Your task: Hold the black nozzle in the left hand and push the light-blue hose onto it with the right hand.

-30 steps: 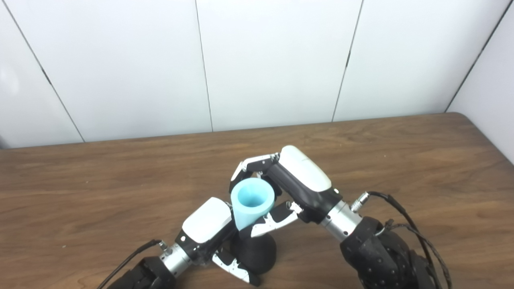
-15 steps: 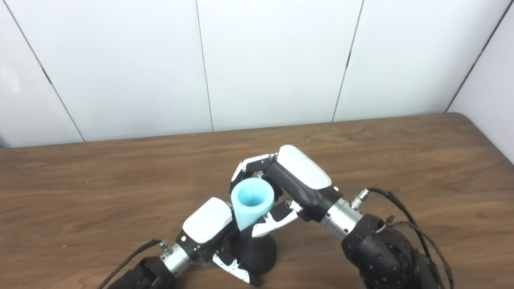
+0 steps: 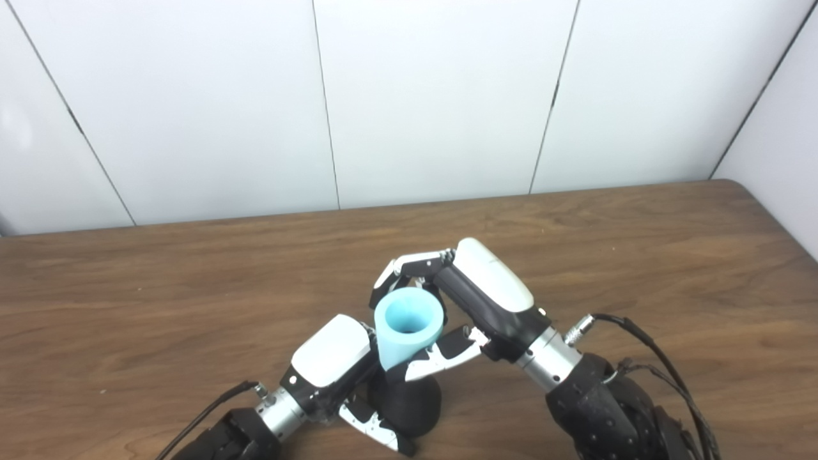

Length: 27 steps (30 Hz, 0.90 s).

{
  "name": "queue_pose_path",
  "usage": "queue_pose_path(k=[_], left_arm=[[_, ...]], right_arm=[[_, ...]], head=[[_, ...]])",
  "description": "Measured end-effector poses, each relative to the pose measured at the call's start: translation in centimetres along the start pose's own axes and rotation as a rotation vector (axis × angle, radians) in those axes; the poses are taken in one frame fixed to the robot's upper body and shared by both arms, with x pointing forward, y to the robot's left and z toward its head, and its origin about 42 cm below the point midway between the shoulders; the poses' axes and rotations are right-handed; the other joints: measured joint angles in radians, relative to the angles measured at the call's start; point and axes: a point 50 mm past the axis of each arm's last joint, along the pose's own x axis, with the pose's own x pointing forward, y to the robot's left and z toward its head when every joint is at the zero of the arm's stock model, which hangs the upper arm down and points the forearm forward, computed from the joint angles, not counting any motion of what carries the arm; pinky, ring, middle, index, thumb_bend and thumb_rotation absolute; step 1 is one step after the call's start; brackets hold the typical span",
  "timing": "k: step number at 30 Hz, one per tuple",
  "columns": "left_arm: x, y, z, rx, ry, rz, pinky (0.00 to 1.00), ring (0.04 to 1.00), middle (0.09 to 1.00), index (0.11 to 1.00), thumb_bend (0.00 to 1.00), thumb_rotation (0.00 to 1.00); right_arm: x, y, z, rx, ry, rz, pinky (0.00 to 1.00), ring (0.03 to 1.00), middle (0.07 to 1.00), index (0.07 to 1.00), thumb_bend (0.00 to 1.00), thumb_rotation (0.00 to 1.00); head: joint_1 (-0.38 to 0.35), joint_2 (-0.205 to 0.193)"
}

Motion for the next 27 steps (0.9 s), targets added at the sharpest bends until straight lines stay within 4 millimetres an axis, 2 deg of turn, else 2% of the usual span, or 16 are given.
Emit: queue_pose_path(k=[12,27], left_arm=[[0.1,0.0,0.0,-0.001,0.001,-0.003,0.1,0.149,0.212,0.483,0.52,0.04],[0.1,0.0,0.0,-0.001,0.002,-0.004,0.09,0.147,0.209,0.482,0.52,0.04]], right_arm=[[-1.0,0.5,-0.2,-0.018,-0.02,-0.03,0.28,0.403,0.486,0.483,0.53,0.0],[-1.1,0.8,0.2,-0.109,-0.064,-0.047,0.25,0.368,0.497,0.47,0.53,0.0]], head=[[0.005,0.003],[0.005,0.003]])
